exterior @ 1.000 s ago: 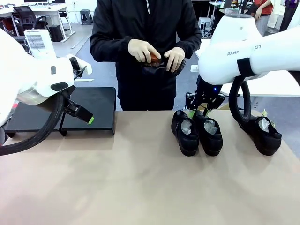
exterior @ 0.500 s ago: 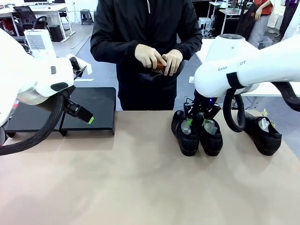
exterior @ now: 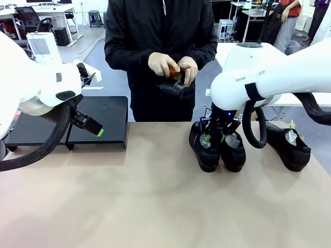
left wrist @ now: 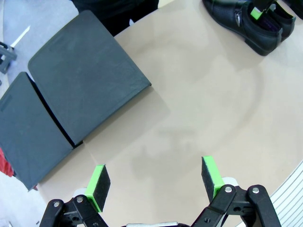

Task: Organize the shoes by placing them on the stand.
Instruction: Pick up one Shoe and place it in the middle of the table.

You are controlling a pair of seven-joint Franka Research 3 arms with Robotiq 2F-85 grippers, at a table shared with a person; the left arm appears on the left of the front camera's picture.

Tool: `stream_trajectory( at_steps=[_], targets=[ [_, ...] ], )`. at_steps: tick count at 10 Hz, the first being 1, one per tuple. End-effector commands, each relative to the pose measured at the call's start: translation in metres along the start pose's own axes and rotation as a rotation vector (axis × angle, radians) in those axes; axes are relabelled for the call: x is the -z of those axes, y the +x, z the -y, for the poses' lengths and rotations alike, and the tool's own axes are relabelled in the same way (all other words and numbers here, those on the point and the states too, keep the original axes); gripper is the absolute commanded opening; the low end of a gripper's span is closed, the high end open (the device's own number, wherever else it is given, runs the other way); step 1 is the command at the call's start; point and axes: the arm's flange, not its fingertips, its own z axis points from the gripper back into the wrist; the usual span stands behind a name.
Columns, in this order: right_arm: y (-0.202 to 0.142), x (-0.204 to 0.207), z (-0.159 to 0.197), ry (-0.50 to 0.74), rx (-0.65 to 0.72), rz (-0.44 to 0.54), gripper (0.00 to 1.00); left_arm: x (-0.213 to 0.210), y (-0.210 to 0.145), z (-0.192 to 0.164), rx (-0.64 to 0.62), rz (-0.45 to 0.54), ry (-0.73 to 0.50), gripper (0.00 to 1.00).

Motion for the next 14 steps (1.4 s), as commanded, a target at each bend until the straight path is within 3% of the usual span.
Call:
stream_trajectory(
  at_steps=[1,4,8,12,14],
  targets=[
    [0.013,0.008,-0.001,0.007,0.047,-0.038,0.58,0.001,-0.002,-0.002,-0.009,0.011,-0.011,1.00],
    [0.014,0.017,-0.004,0.045,0.024,-0.066,0.55,0.001,-0.002,-0.002,-0.009,0.011,-0.011,1.00],
    [0.016,0.023,-0.006,-0.025,0.017,-0.103,0.03,0.001,-0.002,-0.002,-0.009,0.011,-0.011,1.00],
    [0.015,0.027,-0.009,-0.060,-0.008,-0.136,0.00,0.001,-0.002,-0.002,-0.009,0.011,-0.011,1.00],
    [-0.006,-0.005,-0.027,-0.026,0.003,-0.126,0.00,0.001,-0.002,-0.002,-0.009,0.011,-0.011,1.00]
  ],
)
